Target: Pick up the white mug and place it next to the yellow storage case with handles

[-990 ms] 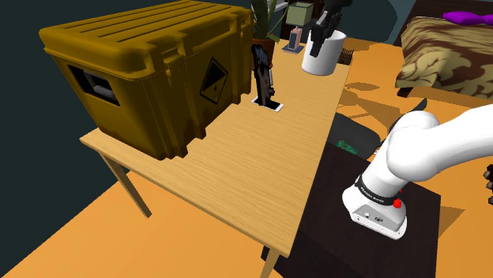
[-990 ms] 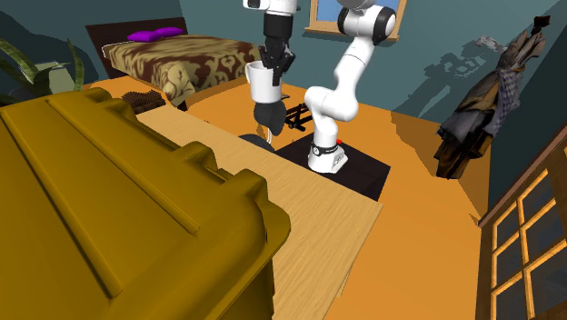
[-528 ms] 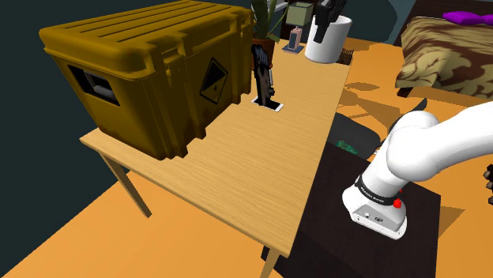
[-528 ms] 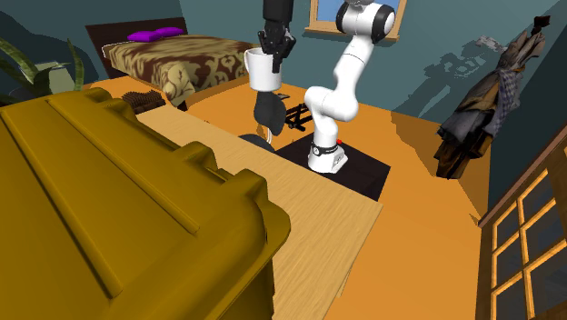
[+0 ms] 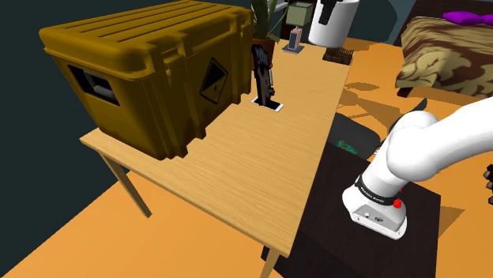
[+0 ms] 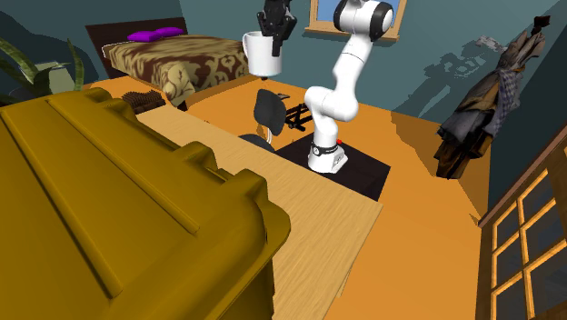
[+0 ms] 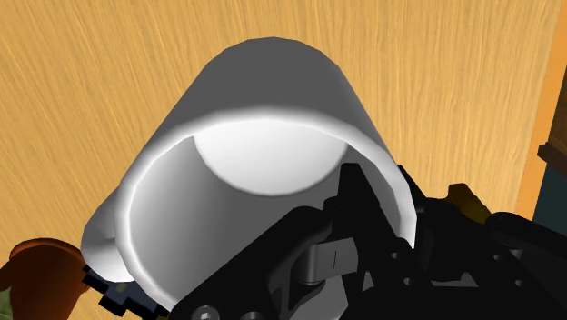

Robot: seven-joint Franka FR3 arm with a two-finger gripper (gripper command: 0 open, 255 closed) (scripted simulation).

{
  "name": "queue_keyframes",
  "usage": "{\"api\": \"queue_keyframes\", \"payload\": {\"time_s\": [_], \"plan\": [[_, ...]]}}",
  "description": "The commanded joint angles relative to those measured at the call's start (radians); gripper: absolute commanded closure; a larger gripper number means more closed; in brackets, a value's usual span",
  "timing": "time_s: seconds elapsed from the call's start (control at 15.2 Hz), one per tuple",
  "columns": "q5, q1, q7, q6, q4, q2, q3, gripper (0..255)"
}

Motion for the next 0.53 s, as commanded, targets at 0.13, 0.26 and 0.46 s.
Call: {"api": "queue_keyframes", "payload": {"time_s": [0.13, 0.26, 0.46], "plan": [[-0.002, -0.001, 0.0, -0.049, 0.086, 0.037, 0.0, 255], [-0.002, -0.002, 0.0, -0.076, 0.132, 0.056, 0.0, 255], [-0.003, -0.003, 0.0, -0.117, 0.205, 0.088, 0.001, 255]]}}
